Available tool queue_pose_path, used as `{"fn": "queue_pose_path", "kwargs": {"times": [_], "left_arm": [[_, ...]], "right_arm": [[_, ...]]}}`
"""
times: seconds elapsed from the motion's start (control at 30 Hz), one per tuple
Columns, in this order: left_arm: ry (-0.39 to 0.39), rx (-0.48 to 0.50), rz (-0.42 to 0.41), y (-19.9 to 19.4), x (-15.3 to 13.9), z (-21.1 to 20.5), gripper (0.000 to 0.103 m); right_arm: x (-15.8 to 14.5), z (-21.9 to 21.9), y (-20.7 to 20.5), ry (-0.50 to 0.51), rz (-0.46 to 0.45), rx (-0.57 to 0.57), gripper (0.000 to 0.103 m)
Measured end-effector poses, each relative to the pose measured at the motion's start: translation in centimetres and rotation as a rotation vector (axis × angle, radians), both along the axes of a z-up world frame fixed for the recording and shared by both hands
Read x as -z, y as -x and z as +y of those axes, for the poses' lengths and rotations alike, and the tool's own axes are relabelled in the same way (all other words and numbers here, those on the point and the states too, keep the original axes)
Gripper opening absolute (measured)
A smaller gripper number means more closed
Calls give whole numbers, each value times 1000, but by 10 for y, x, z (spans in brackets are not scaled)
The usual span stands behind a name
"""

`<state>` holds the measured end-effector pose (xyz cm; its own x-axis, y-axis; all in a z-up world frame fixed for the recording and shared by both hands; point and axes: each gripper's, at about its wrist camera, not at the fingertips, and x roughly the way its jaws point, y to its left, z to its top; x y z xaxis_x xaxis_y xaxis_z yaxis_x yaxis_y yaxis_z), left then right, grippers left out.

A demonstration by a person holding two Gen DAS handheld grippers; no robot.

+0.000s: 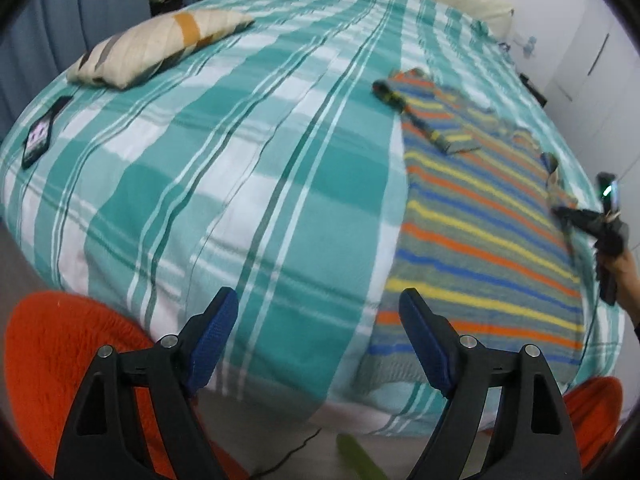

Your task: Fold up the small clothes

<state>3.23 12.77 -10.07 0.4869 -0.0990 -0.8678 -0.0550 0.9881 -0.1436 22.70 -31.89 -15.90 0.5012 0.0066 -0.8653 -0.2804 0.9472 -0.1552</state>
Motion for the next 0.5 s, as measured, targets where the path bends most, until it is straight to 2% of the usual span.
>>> {"fn": "queue_pose_path", "kwargs": {"times": [0.03, 0.07, 0.13, 0.23, 0.27, 0.37, 0.5], "left_arm": [[-2, -4, 6, 1, 1, 2, 84], [-3, -11, 9, 3, 3, 4, 84], [-2, -19, 10, 4, 4, 7, 84], [27, -33, 15, 3, 5, 10, 84], [36, -34, 21, 1, 6, 8, 84], [45, -17, 38, -3, 9, -3, 84], [34, 25, 41, -3, 7, -19, 84]], "right_arm": [[-6, -15, -3, -49, -19, 67, 4], [-19, -44, -1, -137, -64, 159, 4], [-45, -112, 11, -243, -155, 359, 4], [-67, -223, 40, -375, -218, 666, 4], [-70, -248, 47, -392, -223, 731, 4], [-65, -310, 64, -431, -185, 857, 4], [-37, -322, 58, -512, -72, 874, 4]]}}
